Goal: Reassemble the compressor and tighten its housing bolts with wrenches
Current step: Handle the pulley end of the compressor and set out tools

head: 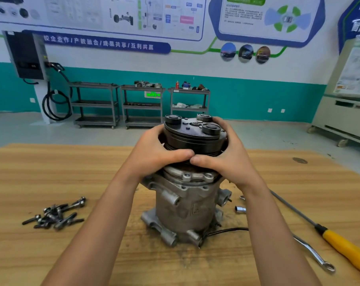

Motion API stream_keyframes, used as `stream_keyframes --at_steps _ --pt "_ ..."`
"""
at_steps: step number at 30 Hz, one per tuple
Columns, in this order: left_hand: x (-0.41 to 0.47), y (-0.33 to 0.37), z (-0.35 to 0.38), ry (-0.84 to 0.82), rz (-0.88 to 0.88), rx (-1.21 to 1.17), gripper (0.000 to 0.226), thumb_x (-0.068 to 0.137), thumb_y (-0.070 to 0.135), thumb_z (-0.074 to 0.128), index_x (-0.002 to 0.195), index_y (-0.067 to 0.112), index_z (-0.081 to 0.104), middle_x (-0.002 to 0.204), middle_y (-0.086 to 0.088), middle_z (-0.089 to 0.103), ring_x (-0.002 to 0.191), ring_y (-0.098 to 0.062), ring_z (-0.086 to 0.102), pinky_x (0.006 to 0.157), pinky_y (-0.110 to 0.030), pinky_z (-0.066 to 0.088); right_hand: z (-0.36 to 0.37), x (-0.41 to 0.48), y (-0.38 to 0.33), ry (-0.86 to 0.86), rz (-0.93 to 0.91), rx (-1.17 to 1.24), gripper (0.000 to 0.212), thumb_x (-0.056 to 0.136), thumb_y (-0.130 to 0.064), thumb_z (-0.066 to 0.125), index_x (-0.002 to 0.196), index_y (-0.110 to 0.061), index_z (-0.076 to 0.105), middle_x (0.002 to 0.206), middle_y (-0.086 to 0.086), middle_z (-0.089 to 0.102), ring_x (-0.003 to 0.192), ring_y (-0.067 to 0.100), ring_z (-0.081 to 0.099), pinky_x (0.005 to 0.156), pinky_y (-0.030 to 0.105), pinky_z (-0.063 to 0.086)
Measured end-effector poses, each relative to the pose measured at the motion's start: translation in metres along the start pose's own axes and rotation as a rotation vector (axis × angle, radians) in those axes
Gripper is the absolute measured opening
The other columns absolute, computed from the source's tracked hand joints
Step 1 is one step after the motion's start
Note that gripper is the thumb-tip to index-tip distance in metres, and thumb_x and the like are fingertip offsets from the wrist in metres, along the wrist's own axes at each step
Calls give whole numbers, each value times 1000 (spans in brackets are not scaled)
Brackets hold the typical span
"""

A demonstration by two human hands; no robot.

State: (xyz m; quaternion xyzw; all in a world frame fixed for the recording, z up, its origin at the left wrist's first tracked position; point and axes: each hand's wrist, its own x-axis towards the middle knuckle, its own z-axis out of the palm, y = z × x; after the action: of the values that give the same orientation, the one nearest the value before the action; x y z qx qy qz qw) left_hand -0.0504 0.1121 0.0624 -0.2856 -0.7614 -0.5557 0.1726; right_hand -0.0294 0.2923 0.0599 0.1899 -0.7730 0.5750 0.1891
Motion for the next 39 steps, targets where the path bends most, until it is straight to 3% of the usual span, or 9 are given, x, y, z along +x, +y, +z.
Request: stream_keyframes --at_steps 2,9,12,16,21,25,31,35,39 --pt "1 5 2 11 45 -12 38 52 27 78 85 34 58 78 35 65 76 13 61 62 -3 42 -1 -1 0 50 -7 34 96 37 -30 87 122 -34 42 110 -23 56 97 -15 57 79 7 46" --pt "6 20 -2 10 133 -22 44 48 45 73 89 36 60 85 30 67 84 9 63 69 -6 45 2 -1 -6 124 -40 101 101 34 -42 83 126 -31 43 126 -3 57 114 7 57 97 32 48" --pt "4 17 -1 3 109 -35 43 48 45 72 88 35 60 83 30 67 82 9 63 68 -6 45 2 -2 -4 104 -9 79 103 34 -37 87 126 -32 42 126 -4 57 114 8 57 97 31 49" --pt "-2 8 2 -16 99 -52 43 49 42 71 89 33 58 82 31 67 80 11 62 65 -4 44 1 -5 -4 74 10 8 103 32 -46 85 124 -35 41 117 -19 57 107 -7 56 89 15 48" --pt "-4 1 2 1 102 -73 43 50 41 69 90 31 57 83 30 67 80 10 63 65 -4 44 2 -7 -7 67 13 -32 117 30 -49 86 135 -26 41 126 -11 58 113 3 56 98 28 48" --pt "-3 -8 1 11 46 -125 43 50 43 65 90 27 58 78 24 69 77 5 64 64 -10 47 6 -3 -11 52 47 -59 116 28 -59 82 133 -31 41 124 -16 58 112 2 56 98 33 49" --pt "-1 -3 -4 -49 56 -18 47 50 47 67 93 34 56 84 27 68 83 7 63 68 -8 46 -3 -1 -12 -20 67 -94 117 28 -54 88 132 -34 39 119 -20 59 110 -2 57 96 30 49" --pt "-5 3 -3 -15 142 53 54 50 51 72 99 38 53 93 28 65 93 9 60 76 -8 43 -11 -5 -12 -92 44 -77 125 27 -52 85 139 -30 33 112 -30 55 105 -15 54 88 9 46" --pt "-8 4 -1 6 166 35 53 52 47 72 101 38 51 92 35 64 92 13 59 74 -4 41 -11 -6 -15 -113 31 -68 120 30 -47 83 137 -29 32 111 -29 54 104 -18 52 85 5 45"
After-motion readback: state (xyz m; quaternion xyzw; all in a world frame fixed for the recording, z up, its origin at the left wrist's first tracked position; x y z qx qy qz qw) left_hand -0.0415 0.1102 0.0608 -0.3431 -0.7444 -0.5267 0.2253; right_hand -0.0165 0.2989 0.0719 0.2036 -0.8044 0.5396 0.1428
